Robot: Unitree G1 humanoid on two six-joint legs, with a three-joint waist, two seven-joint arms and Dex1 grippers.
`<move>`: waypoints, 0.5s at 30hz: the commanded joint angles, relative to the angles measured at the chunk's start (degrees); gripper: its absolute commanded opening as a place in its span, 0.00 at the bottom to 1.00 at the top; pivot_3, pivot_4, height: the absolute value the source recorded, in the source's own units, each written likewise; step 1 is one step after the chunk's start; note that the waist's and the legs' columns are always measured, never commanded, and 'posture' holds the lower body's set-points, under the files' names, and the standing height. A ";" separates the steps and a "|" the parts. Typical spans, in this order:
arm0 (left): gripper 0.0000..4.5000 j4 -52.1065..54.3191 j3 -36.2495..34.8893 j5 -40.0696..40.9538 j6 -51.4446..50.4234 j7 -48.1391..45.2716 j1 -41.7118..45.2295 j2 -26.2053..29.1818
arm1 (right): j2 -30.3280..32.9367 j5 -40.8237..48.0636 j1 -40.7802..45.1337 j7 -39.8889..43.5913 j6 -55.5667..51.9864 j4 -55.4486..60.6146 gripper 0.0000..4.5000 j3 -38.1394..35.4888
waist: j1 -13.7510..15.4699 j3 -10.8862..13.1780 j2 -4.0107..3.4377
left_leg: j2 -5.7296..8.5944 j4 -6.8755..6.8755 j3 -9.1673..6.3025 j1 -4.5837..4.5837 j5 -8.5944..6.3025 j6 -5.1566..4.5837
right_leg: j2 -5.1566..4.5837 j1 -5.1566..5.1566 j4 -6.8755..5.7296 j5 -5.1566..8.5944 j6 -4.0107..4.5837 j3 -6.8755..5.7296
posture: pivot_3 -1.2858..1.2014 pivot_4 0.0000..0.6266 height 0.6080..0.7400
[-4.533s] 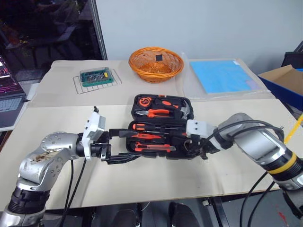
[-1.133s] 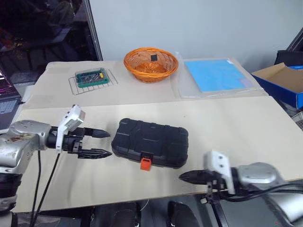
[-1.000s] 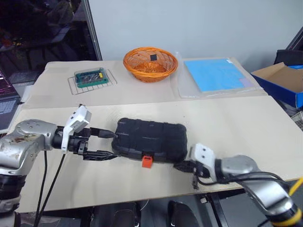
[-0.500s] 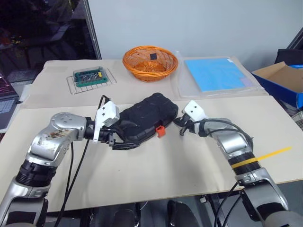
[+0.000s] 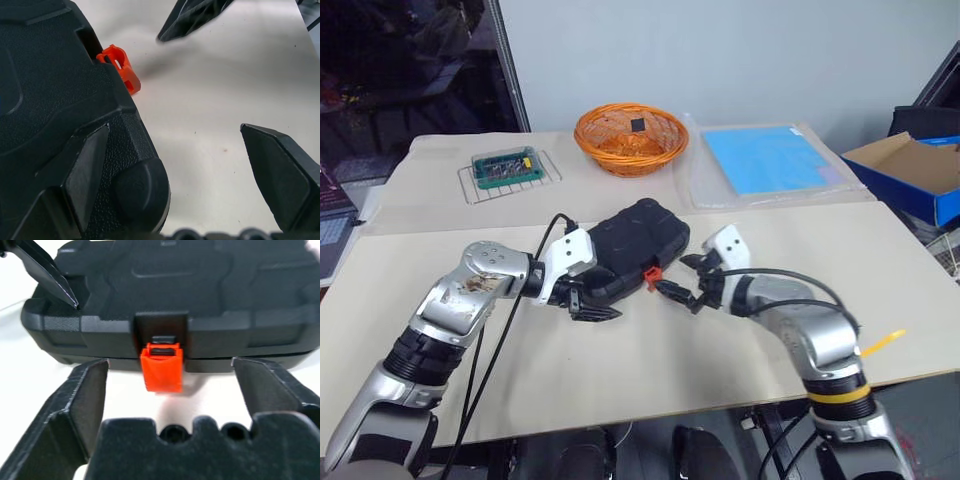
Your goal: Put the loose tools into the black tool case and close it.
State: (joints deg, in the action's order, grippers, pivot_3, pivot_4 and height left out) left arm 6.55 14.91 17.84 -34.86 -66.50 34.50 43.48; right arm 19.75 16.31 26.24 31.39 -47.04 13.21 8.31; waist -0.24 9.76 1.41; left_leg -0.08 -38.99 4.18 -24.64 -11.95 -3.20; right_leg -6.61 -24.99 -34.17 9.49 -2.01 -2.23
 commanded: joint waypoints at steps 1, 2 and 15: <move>1.00 -1.24 1.36 -1.46 -0.68 -0.40 -1.13 0.28 | -1.13 -1.14 0.44 -1.97 1.06 -0.46 1.00 0.39 | 0.04 -0.01 0.01 | 0.03 0.00 0.00 -0.02 0.01 -0.01 | -0.01 -0.01 -0.01 -0.02 0.02 0.02 | 0.52 0.24 1.00; 1.00 -1.25 1.25 -1.46 -0.62 -0.46 -1.23 0.39 | -1.41 -1.19 0.33 -2.16 1.16 -0.63 1.00 0.56 | 0.06 -0.01 0.01 | 0.04 0.00 0.00 -0.02 0.02 -0.03 | -0.01 0.00 -0.03 -0.02 0.03 0.03 | 0.52 0.24 1.00; 1.00 -0.95 0.26 -1.96 -0.18 -0.11 -2.50 1.10 | -3.45 -4.00 -0.58 -1.92 6.76 -5.78 0.47 3.05 | -0.31 -0.02 0.01 | 0.05 0.06 0.00 -0.03 0.20 -0.37 | 0.01 -0.03 -0.01 0.01 0.07 0.06 | 0.52 0.24 1.00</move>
State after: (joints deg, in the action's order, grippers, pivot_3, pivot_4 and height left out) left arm 6.70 13.69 17.79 -34.18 -66.58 33.44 43.62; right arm 16.49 12.56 25.58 29.41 -42.91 6.80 11.26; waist -0.55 9.75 1.42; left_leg -0.03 -38.93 4.18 -24.67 -11.76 -3.56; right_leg -6.60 -25.02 -34.18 9.50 -1.93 -2.17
